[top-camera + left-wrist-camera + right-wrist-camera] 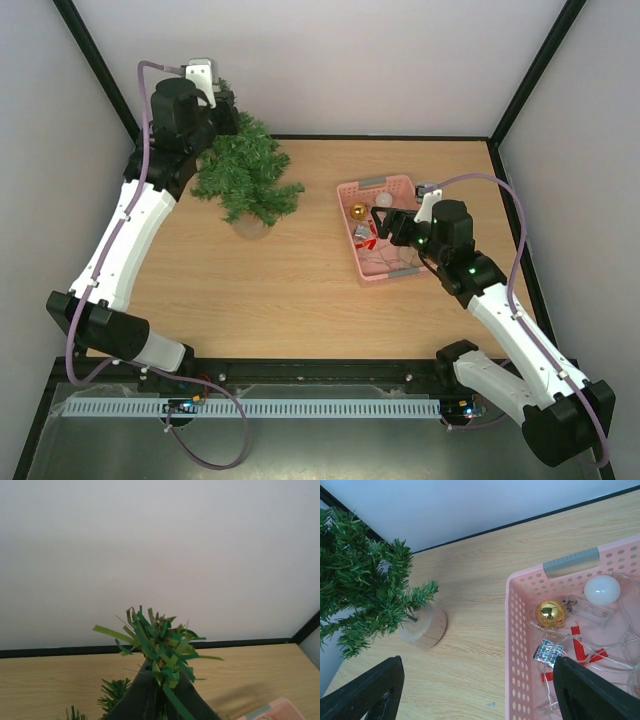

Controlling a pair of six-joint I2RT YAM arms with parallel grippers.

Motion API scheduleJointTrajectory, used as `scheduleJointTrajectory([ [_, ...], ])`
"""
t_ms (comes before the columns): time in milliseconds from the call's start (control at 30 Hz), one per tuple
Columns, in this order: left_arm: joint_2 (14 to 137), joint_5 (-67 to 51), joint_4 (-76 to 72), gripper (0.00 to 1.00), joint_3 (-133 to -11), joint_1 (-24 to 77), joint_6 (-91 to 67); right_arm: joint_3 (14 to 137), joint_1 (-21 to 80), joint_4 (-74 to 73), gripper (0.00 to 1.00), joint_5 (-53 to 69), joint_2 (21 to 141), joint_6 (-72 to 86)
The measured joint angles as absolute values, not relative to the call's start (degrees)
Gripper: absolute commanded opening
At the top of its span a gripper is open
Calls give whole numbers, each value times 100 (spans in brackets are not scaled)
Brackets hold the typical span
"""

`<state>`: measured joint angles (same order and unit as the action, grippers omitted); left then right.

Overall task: Decorate the small christmas tree
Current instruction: Move the christmas tree to the center of the board.

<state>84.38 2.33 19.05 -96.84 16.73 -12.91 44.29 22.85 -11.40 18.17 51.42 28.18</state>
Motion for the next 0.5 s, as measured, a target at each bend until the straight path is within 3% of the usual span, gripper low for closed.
scheduleJointTrajectory([
  [500, 8468, -296, 1992, 2, -9690, 1734, -1450, 4405, 2285, -1140, 80, 1796, 5019, 2801],
])
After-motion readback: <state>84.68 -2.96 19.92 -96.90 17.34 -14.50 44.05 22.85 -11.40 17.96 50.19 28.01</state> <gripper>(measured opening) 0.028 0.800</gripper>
